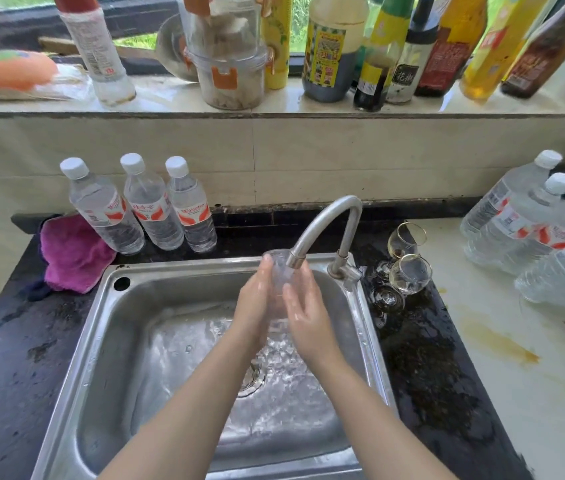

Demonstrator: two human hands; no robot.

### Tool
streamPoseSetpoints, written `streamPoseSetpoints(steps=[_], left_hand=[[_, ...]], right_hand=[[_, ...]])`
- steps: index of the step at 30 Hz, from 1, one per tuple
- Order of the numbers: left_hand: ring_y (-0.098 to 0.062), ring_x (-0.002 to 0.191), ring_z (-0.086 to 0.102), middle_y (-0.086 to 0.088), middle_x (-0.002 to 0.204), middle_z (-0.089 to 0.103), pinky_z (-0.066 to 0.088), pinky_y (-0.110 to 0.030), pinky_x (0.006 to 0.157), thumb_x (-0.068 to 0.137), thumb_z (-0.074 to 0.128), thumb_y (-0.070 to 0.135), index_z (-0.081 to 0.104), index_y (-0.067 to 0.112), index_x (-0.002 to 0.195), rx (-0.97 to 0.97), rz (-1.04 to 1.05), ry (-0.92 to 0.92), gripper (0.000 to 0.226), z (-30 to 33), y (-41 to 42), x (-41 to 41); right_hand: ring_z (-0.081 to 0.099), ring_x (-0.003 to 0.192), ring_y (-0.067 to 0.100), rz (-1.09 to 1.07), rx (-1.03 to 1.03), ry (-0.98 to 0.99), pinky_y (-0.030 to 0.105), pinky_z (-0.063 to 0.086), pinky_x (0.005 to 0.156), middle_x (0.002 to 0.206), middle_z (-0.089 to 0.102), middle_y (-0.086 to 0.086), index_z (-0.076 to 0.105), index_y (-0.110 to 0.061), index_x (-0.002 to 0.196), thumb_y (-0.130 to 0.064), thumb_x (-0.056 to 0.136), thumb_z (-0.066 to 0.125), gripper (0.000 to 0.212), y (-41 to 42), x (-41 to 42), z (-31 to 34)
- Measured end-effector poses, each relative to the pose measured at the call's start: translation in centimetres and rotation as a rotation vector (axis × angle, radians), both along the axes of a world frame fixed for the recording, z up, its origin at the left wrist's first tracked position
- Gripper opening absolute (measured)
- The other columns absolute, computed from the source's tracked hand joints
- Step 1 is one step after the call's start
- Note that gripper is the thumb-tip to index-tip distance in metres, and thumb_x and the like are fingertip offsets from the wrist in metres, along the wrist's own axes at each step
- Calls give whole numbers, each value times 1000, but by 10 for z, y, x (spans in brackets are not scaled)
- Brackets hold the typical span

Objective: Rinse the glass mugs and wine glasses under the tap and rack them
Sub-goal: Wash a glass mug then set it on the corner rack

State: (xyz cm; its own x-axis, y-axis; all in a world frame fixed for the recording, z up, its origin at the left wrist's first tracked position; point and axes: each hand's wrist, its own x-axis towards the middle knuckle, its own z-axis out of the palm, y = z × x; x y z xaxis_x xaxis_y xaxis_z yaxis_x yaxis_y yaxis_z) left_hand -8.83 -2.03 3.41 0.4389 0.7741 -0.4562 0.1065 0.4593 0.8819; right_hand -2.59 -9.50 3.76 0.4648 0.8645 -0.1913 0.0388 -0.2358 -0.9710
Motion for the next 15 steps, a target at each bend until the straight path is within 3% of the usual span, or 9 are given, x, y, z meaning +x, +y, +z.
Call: streamPoseSetpoints(steps=[2, 4, 8, 10, 12, 14, 15], left_hand=[[-18, 101, 68, 0, 103, 74, 47, -46, 95, 91, 24, 67, 72, 26, 106, -84, -32, -47, 65, -5, -8, 0], [-17, 99, 68, 0, 101, 74, 43, -51, 100, 92, 18, 67, 71, 25, 107, -182, 2, -107, 70, -9, -13, -2], [-16, 96, 68, -2, 96, 75, 50, -39, 89, 93, 22, 64, 70, 17, 107, -337, 123, -205, 69, -15, -14, -9], [-10, 90, 68, 2, 92, 74, 52, -32, 79, 95, 19, 61, 71, 22, 96, -216, 102, -107, 64, -12, -16, -8], [-8, 87, 64, 8, 93, 67, 51, -26, 71, 97, 20, 57, 62, 22, 102, -42, 33, 20, 55, -8, -17, -5], [-10, 97, 59, 11, 97, 59, 47, -28, 76, 96, 33, 54, 48, 23, 111, 60, -3, 55, 38, -7, -18, -1], [-14, 98, 61, 6, 98, 63, 47, -29, 77, 92, 42, 55, 52, 19, 111, 70, 4, 32, 42, -8, -18, -1]], right_hand=[[31, 136, 0, -59, 8, 174, 22, 27, 108, 148, 32, -18, 29, -28, 147, -40, 98, 41, 51, -1, 6, -6], [37, 135, 4, -50, -29, 229, 23, 30, 107, 147, 41, -12, 36, -27, 144, -41, 98, 42, 48, 1, 8, -6], [45, 125, 8, 63, -109, -233, 22, 34, 94, 134, 50, -9, 35, -26, 142, -37, 101, 36, 43, 5, 1, 5], [48, 124, 14, 56, -99, -335, 25, 37, 91, 131, 51, -2, 37, -21, 138, -34, 100, 36, 40, 4, 2, 3], [46, 126, 17, 48, -122, -406, 31, 40, 98, 135, 48, 1, 36, -16, 140, -35, 100, 35, 44, 4, 6, -3], [49, 121, 18, 77, -135, -492, 34, 43, 96, 133, 50, 1, 35, -18, 139, -38, 100, 32, 44, 2, 7, -7], [50, 119, 17, 108, -110, -569, 34, 44, 96, 132, 50, 0, 35, -19, 139, -38, 101, 30, 43, 0, 6, -9]])
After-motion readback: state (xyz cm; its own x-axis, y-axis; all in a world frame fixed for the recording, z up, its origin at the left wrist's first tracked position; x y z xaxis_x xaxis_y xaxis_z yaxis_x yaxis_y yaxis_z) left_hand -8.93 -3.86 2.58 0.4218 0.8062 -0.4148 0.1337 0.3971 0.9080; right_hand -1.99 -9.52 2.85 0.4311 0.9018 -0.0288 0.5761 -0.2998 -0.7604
